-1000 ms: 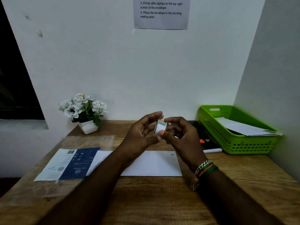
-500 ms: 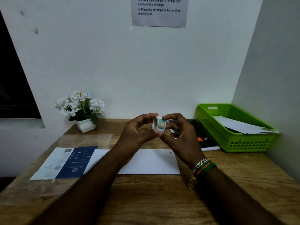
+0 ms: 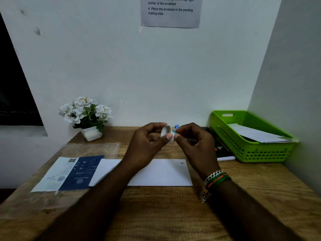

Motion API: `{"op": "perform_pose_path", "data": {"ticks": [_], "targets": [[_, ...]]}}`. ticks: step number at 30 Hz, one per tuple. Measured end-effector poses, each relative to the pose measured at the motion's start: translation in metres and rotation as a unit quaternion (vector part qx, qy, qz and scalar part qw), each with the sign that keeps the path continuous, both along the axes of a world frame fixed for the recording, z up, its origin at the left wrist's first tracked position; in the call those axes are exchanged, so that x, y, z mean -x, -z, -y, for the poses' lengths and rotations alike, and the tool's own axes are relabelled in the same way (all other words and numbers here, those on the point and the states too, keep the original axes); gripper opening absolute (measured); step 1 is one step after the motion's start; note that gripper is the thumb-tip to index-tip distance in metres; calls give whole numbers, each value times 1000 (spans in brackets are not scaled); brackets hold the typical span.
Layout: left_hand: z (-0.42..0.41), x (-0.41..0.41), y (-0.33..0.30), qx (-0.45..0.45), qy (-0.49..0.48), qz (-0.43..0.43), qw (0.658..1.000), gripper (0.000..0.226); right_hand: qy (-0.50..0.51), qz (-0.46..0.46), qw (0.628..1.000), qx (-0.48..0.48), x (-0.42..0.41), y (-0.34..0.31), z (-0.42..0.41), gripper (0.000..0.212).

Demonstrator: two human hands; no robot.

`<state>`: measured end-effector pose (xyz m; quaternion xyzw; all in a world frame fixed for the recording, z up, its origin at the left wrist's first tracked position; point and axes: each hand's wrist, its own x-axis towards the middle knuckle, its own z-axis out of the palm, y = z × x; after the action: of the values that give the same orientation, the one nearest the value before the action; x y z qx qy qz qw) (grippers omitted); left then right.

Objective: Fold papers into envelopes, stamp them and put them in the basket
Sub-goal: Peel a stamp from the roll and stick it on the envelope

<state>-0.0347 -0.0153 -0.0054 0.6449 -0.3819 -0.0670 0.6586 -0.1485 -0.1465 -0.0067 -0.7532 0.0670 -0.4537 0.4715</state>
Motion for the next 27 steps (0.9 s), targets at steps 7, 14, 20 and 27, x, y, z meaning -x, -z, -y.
{"op": "perform_pose_path", "data": {"ticks": [7, 14, 20, 27], "targets": [[-2, 2, -1, -4, -20, 47, 999, 51, 1, -17, 1000, -17, -2, 3, 2, 8], [-4, 5, -5, 10, -74, 96, 993, 49, 0, -3, 1000, -19, -3, 4, 5, 2], [-5, 4, -4, 13, -97, 161, 982, 49, 0, -4, 1000, -3, -5, 5, 8, 7], [-4, 4, -4, 13, -102, 190, 976, 51, 8, -7, 1000, -10, -7, 6, 10, 9]]}}
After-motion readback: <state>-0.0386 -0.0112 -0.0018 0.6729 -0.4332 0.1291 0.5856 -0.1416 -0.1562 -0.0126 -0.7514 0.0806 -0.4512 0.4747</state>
